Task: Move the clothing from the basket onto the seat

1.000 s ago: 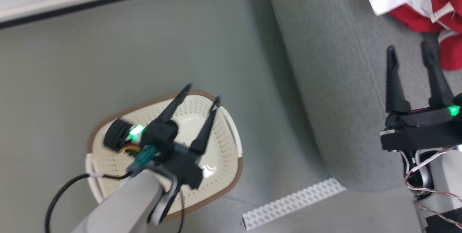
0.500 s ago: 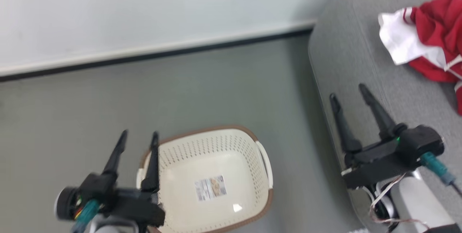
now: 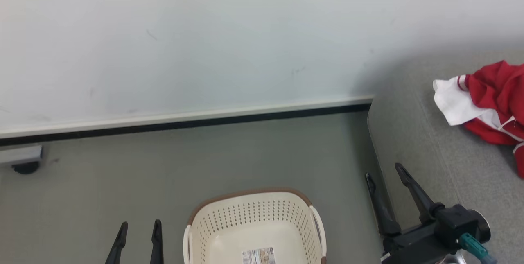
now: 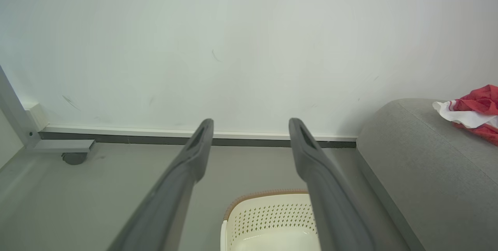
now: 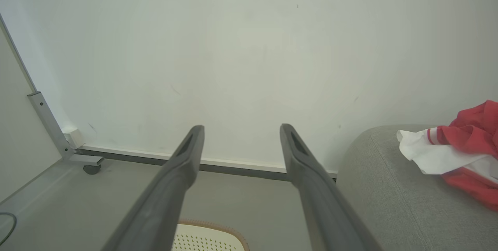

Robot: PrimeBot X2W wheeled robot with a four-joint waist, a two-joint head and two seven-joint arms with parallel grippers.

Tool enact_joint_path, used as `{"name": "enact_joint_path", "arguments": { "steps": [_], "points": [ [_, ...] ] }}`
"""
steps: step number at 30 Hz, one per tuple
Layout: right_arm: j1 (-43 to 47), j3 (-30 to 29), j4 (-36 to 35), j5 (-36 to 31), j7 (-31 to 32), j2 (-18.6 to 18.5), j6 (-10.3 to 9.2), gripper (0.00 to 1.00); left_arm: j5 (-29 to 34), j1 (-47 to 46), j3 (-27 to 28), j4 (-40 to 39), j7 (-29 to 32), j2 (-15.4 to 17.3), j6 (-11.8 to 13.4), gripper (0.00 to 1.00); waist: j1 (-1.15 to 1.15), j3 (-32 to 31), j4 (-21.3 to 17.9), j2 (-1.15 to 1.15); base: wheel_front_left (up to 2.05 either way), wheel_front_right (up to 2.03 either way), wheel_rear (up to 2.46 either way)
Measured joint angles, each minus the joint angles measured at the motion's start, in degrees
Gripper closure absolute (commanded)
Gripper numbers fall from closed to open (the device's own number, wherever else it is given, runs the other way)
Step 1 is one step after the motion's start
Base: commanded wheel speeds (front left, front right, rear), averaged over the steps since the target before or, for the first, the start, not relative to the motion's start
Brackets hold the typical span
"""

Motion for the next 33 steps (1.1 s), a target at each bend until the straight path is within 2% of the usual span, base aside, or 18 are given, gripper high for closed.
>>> {"name": "enact_joint_path", "arguments": {
  "steps": [8,14,22,33],
  "points": [
    [4.75,-1.89,-1.27,-1.89,0.01,0.11,0.0,0.0,3.52,5.67,4.1,-0.65,0.0,-2.68,-4.63,0.0,0.0,-4.9,1.06,0.0,0.0,0.0,0.0],
    [7.73,-3.45,-1.56,-2.77,0.01,0.68,0.0,0.0,8.28,8.28,6.12,-0.36,0.0,-3.99,-6.46,0.0,0.01,-6.82,0.63,0.0,0.0,0.0,0.0],
    [10.0,-4.89,-1.63,-2.74,0.01,2.16,0.0,0.0,10.7,10.14,8.66,0.53,0.0,-6.21,-9.96,0.0,0.01,-8.04,-0.3,0.01,0.0,0.0,0.0],
    [10.93,-4.57,-1.24,-2.31,0.01,2.71,0.0,0.0,12.65,10.16,10.99,1.75,0.0,-8.38,-13.0,0.0,0.02,-8.03,-0.47,0.01,0.0,0.0,0.0]
  ]
}}
